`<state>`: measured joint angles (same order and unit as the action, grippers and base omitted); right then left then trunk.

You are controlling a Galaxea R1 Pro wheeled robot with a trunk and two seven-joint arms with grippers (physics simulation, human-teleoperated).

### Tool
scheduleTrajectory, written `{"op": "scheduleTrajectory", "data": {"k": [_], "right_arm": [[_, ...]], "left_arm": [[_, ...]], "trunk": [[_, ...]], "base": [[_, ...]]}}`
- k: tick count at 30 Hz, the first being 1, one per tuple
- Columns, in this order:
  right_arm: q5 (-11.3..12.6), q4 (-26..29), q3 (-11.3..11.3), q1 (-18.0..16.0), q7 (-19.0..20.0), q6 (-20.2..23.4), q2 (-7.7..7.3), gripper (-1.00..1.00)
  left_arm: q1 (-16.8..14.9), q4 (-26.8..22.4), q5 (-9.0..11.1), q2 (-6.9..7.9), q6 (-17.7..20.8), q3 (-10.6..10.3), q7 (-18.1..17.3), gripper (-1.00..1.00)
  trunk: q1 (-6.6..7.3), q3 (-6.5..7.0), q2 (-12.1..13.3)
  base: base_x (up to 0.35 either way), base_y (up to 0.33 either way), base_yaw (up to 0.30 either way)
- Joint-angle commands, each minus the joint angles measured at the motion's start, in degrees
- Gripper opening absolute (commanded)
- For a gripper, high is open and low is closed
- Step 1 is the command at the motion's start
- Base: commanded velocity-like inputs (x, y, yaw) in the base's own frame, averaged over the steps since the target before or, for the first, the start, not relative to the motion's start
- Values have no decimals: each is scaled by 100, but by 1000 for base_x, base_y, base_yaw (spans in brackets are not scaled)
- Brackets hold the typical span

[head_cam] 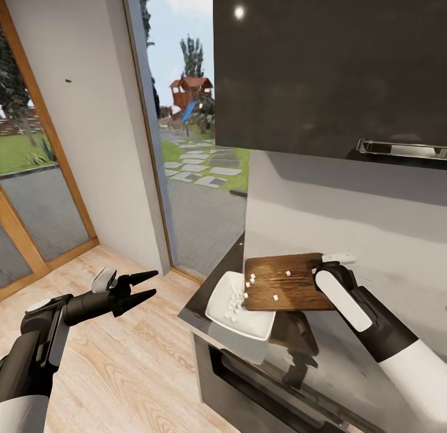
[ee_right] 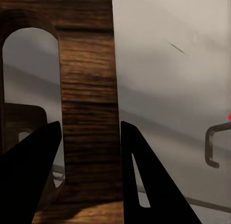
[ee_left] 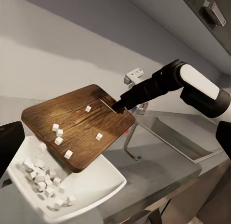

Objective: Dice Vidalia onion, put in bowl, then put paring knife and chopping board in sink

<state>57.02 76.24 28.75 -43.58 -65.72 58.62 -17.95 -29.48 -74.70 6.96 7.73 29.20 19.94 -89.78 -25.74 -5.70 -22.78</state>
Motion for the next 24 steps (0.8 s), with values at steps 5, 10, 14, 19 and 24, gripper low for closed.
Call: {"op": "scheduleTrajectory", "data": {"k": [5, 10, 14, 19, 24], "right_arm": [[46, 4, 17, -10, -63, 35, -7, -100], [46, 4, 17, -10, -64, 35, -7, -100], [51, 4, 17, -10, -64, 35, -7, -100], [54, 10, 17, -10, -64, 33, -7, -100], [55, 13, 17, -10, -64, 35, -1, -100]], "left_arm": [[-5, -1, -2, 1, 61, 1, -22, 100], [-5, -1, -2, 1, 60, 1, -22, 100], [-5, -1, -2, 1, 60, 1, -22, 100], [-5, -1, -2, 1, 60, 1, -22, 100], [-5, -1, -2, 1, 60, 1, -22, 100]], "trunk": [[-4, -13, -13], [-4, -13, -13], [-4, -13, -13], [-4, -13, -13], [-4, -13, -13]], "base": [[0, 0, 0], [0, 0, 0], [0, 0, 0], [0, 0, 0], [0, 0, 0]]}}
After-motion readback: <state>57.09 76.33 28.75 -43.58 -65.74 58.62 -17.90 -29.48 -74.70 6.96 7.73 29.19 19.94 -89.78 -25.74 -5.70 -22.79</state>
